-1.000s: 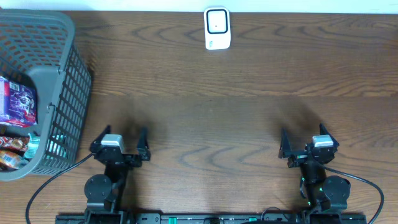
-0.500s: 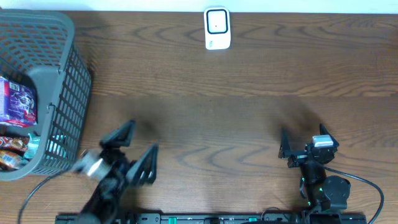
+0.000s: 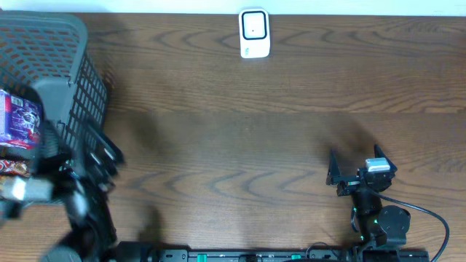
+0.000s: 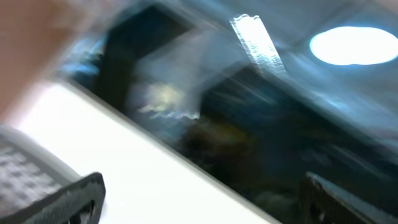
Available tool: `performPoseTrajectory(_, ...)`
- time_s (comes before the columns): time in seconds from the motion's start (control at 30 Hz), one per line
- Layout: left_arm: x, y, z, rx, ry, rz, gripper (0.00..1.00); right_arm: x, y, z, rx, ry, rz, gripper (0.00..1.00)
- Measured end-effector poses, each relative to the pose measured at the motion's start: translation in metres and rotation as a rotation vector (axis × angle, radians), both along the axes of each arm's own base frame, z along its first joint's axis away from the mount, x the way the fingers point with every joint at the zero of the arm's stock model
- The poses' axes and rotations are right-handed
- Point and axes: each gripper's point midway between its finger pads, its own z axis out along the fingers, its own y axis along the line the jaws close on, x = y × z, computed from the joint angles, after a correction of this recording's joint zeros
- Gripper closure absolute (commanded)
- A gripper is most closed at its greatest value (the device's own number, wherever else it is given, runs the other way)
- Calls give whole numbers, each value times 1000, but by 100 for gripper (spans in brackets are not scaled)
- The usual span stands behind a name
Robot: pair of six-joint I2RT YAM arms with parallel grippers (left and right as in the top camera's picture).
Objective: Scan the item barcode
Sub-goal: 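Reach the left gripper into the basket and grasp the purple package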
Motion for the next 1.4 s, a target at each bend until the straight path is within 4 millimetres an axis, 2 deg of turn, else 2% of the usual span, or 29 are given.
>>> performPoseTrajectory(0.13, 36, 37, 8, 32, 282, 273, 2, 0, 0, 0, 0, -1, 0, 1)
performPoseTrajectory(0.27, 78, 57, -5, 118, 605, 383, 2, 0, 0, 0, 0, 0, 0, 1)
performPoseTrajectory(0.4, 110, 98, -25, 123, 880, 434, 2, 0, 0, 0, 0, 0, 0, 1)
performPoseTrajectory(0.5, 110, 142, -47, 43, 1034, 482, 2, 0, 0, 0, 0, 0, 0, 1)
performPoseTrajectory(0.6, 97, 186, -76, -71, 1139, 519, 2, 0, 0, 0, 0, 0, 0, 1)
performPoseTrajectory(0.67, 85, 203, -102, -143, 1227, 519, 2, 0, 0, 0, 0, 0, 0, 1)
performPoseTrajectory(0.77, 73, 209, -138, -228, 1348, 473, 2, 0, 0, 0, 0, 0, 0, 1)
performPoseTrajectory(0.87, 71, 211, -158, -266, 1413, 438, 2, 0, 0, 0, 0, 0, 0, 1)
performPoseTrajectory(1.2, 98, 225, -215, -147, 1604, 306, 2, 0, 0, 0, 0, 0, 0, 1)
performPoseTrajectory(1.4, 117, 242, -247, -102, 1652, 276, 2, 0, 0, 0, 0, 0, 0, 1)
